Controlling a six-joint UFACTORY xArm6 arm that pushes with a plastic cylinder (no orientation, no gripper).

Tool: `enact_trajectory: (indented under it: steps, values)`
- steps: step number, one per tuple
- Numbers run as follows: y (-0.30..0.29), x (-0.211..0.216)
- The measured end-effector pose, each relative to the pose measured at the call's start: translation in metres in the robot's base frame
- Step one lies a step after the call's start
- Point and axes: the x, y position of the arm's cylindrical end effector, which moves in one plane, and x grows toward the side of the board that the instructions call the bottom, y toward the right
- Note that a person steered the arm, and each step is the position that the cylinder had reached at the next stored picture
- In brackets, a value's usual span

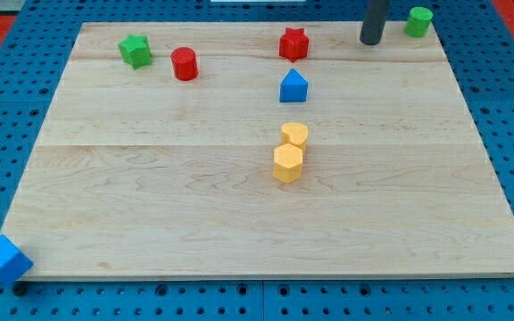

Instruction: Slide the blue triangle left a bit

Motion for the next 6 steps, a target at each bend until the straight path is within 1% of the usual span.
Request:
enact_trajectory:
  steps: [1,2,3,5,6]
  values:
    - [-0.009,-0.002]
    - [-0.037,-0.002]
    - [-0.106,0.004]
    - [-0.104,0.106]
    - [-0.139,0.111]
